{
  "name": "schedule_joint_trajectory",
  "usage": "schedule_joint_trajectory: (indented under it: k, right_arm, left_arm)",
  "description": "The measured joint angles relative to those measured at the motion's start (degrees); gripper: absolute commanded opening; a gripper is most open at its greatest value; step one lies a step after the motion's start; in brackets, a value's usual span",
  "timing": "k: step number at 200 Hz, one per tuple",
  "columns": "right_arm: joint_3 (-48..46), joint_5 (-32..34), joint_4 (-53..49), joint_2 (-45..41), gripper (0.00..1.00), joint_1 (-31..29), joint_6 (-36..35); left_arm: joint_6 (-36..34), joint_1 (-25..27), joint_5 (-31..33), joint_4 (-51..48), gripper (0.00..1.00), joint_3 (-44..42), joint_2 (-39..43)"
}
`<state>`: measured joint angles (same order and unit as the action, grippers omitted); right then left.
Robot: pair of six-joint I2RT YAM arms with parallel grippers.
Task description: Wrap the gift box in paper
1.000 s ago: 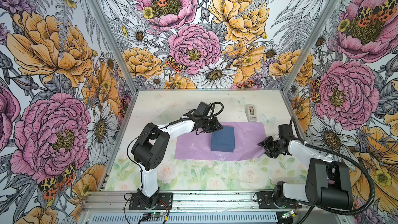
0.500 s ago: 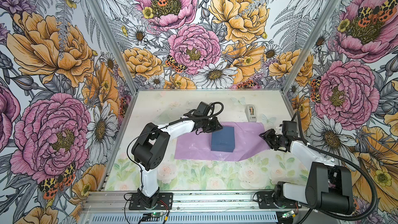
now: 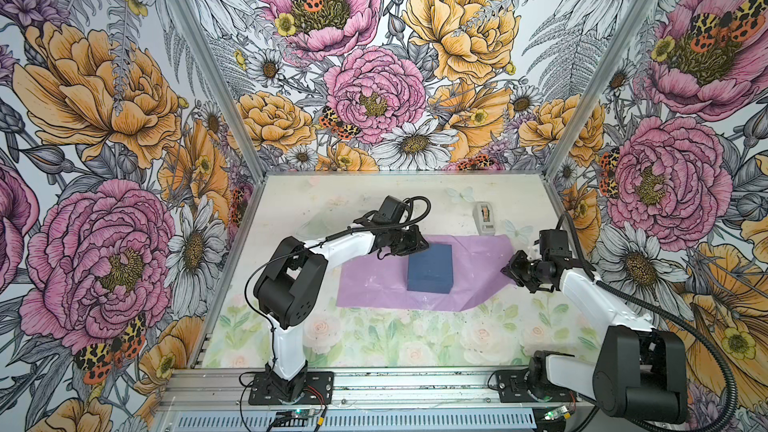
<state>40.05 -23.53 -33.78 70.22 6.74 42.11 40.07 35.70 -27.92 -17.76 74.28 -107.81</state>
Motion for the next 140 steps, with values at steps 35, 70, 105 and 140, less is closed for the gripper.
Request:
schedule_joint_trajectory:
  k: [35, 70, 105, 140]
  right_arm:
    - [1.77, 1.68, -2.93, -0.11, 0.1, -1.01, -0.57]
    - [2.67, 3.04, -5.4, -0.17, 0.0, -2.36, -1.51]
    - [6.75, 4.2, -6.23, -0.39, 0.0, -7.06, -2.38]
    - [10.64, 4.68, -4.48, -0.35, 0.0, -13.38, -3.06]
  left_arm:
    - [0.0, 0.0, 0.0, -0.02, 0.21, 0.0, 0.0]
    - [0.0, -0.11, 0.0, -0.02, 0.23, 0.0, 0.0]
    - [0.07, -0.52, -0.02, -0.07, 0.29, 0.15, 0.0]
    - [0.48, -1.7, -0.07, -0.04, 0.37, 1.97, 0.13]
